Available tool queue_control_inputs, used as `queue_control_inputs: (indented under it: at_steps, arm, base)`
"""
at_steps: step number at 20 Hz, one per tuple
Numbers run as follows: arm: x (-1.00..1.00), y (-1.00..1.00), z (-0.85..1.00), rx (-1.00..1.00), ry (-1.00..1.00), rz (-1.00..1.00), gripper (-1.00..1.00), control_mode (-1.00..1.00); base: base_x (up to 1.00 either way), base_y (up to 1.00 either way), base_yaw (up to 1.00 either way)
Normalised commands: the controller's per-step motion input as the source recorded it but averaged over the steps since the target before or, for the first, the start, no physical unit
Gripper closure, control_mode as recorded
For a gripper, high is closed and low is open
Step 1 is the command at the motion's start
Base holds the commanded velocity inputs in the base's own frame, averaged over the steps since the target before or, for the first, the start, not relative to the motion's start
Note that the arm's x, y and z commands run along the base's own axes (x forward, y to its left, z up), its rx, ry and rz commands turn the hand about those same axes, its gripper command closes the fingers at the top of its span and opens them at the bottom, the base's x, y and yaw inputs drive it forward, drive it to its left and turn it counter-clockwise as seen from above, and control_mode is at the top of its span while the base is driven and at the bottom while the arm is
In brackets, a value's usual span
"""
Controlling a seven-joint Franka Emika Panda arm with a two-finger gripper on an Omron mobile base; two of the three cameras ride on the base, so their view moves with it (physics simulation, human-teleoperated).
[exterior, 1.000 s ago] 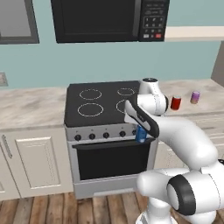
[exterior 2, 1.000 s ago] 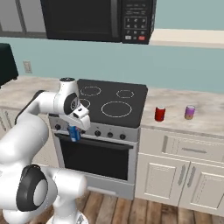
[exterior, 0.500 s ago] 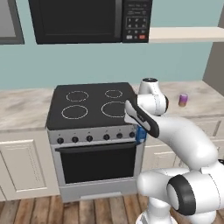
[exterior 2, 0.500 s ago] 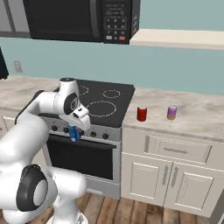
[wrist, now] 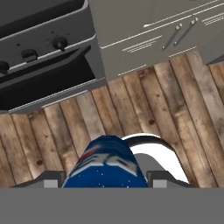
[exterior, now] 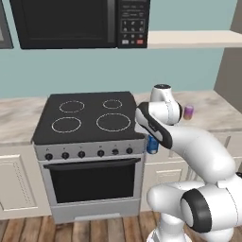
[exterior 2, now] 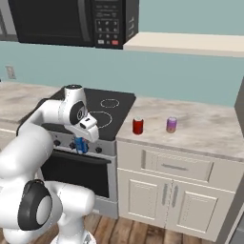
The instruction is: Four empty soda cans are scattered around the kitchen. Gather all the cans and cluster them next to the stove for recycling.
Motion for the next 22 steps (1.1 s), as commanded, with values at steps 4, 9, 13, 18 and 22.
queue_control_inputs:
  at_steps: [4,9,13,18,22]
  arm:
    - [0.0,0.0,0.0,0.0,0.0,0.0,1.0,1.0]
    - [0.0,0.0,0.0,0.0,0.0,0.0,1.0,1.0]
    - [0.0,0.0,0.0,0.0,0.0,0.0,1.0,1.0]
    - [0.0,0.0,0.0,0.0,0.0,0.0,1.0,1.0]
    - [0.0,0.0,0.0,0.0,0.0,0.0,1.0,1.0]
  base:
    - [0.34,-0.48,0.07]
    - [0.38,-0.48,0.05]
    - [0.37,-0.47,0.04]
    - [0.33,-0.34,0.02]
    - [0.28,-0.19,0.0]
